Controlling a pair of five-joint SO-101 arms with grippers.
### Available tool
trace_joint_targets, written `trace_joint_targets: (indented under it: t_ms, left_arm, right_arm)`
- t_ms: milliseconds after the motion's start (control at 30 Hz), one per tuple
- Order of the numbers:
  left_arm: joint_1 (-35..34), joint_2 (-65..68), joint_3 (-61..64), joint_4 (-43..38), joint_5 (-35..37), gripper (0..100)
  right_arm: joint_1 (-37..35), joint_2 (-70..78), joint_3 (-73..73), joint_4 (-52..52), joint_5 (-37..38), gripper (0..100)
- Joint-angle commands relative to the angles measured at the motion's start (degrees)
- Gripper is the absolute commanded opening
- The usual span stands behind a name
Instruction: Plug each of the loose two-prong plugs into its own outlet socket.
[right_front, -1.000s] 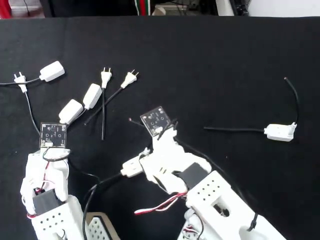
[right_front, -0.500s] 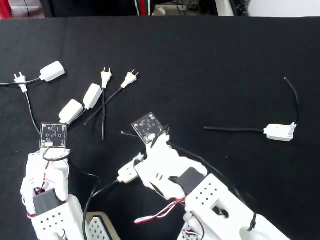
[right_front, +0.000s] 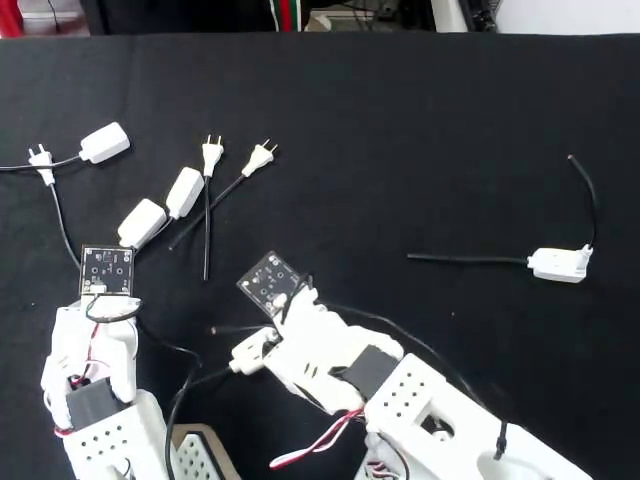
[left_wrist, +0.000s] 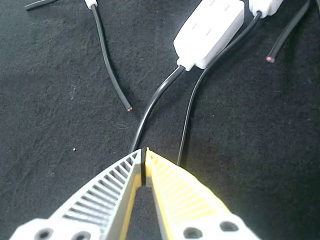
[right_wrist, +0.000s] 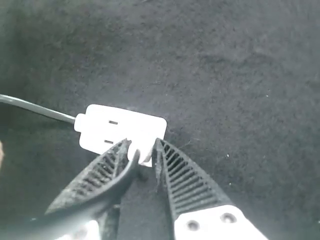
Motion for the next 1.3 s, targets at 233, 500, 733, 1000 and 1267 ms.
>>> trace_joint_targets:
  t_ms: [233, 500, 733, 1000, 1267]
  left_arm:
    - [0.84, -0.09, 1.10, 0.26, -0.35, 3]
    - [0.84, -0.09, 1.10, 0.18, -0.35, 3]
    - [0.84, -0.09, 1.10, 0.18, -0.35, 3]
    - [0.92, -0.09, 1.10, 0.18, -0.35, 3]
    - [1.19, -0.09, 1.10, 0.26, -0.35, 3]
  right_arm:
    - [13.89, -0.13, -1.01, 0.18, 12.04, 1.1]
    - [42.37, -0.48, -1.19, 3.25, 32.97, 1.1]
    - [72.44, -0.22, -3.74, 3.08, 51.87, 1.2]
    - [93.10, -0.13, -0.75, -11.60, 59.25, 1.2]
    - [98.90, -0.13, 8.13, -24.97, 59.25, 1.5]
